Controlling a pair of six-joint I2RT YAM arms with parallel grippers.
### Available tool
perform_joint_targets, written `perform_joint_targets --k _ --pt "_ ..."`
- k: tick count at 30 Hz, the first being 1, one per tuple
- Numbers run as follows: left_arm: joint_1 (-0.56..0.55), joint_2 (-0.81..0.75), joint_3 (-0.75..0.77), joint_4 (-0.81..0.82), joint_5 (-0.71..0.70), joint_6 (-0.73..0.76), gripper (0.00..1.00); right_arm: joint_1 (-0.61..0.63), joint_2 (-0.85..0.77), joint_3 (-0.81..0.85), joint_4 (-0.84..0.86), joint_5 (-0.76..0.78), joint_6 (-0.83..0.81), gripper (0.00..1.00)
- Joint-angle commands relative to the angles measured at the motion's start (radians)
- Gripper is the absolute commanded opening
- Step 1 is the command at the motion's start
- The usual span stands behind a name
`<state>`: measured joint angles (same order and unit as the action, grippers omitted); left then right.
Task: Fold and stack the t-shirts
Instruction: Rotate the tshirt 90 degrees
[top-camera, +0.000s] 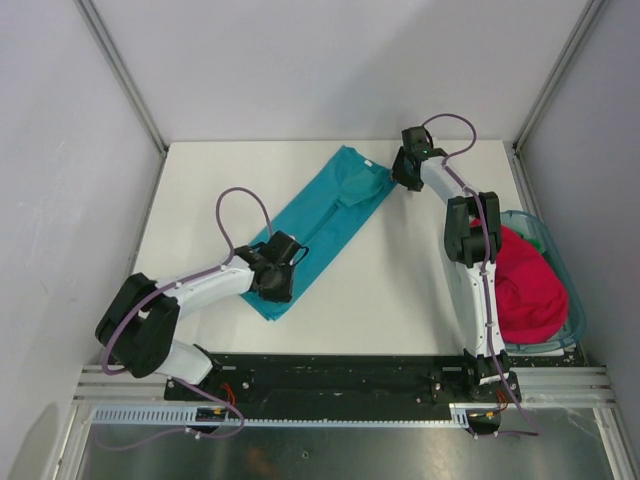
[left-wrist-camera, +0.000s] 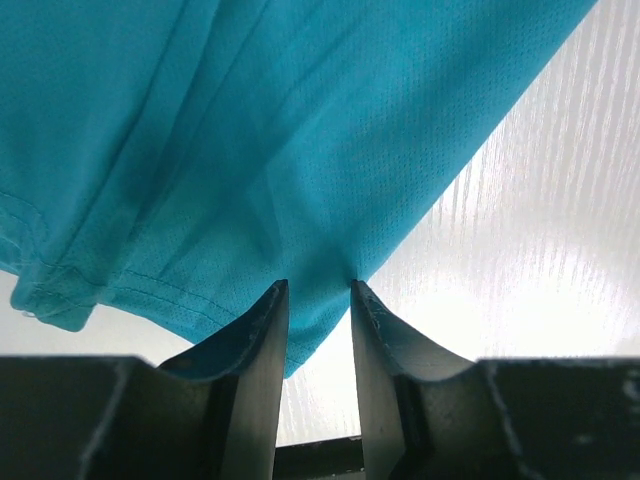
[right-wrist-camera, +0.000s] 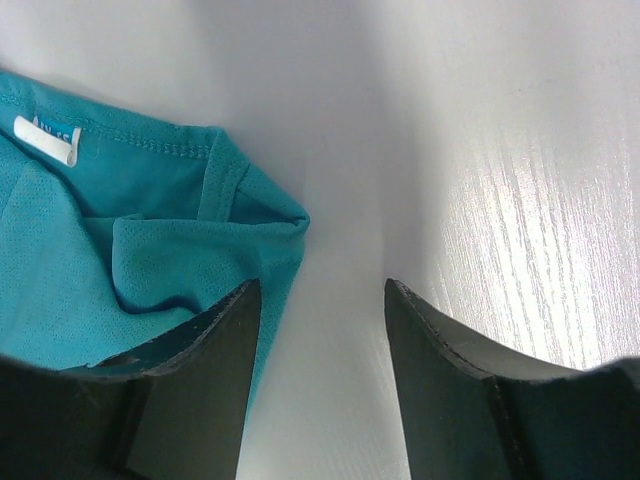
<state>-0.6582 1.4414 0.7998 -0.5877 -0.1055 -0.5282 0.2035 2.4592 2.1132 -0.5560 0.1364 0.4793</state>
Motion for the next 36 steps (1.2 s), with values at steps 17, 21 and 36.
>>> perform_joint_targets --k 17,21,36 --pt "-0.044 0.050 -0.001 -0.011 -0.029 -0.034 0.18 -0.018 -0.002 0.027 0.006 -0.024 0.016 0.40" --pt "-0.045 0.063 0.014 -0.011 -0.028 -0.025 0.10 -0.018 0.006 0.032 0.013 -0.028 0.017 0.37" --pt "-0.062 0.083 0.049 -0.012 0.002 -0.016 0.00 -0.018 0.014 0.018 0.136 -0.038 0.055 0.36"
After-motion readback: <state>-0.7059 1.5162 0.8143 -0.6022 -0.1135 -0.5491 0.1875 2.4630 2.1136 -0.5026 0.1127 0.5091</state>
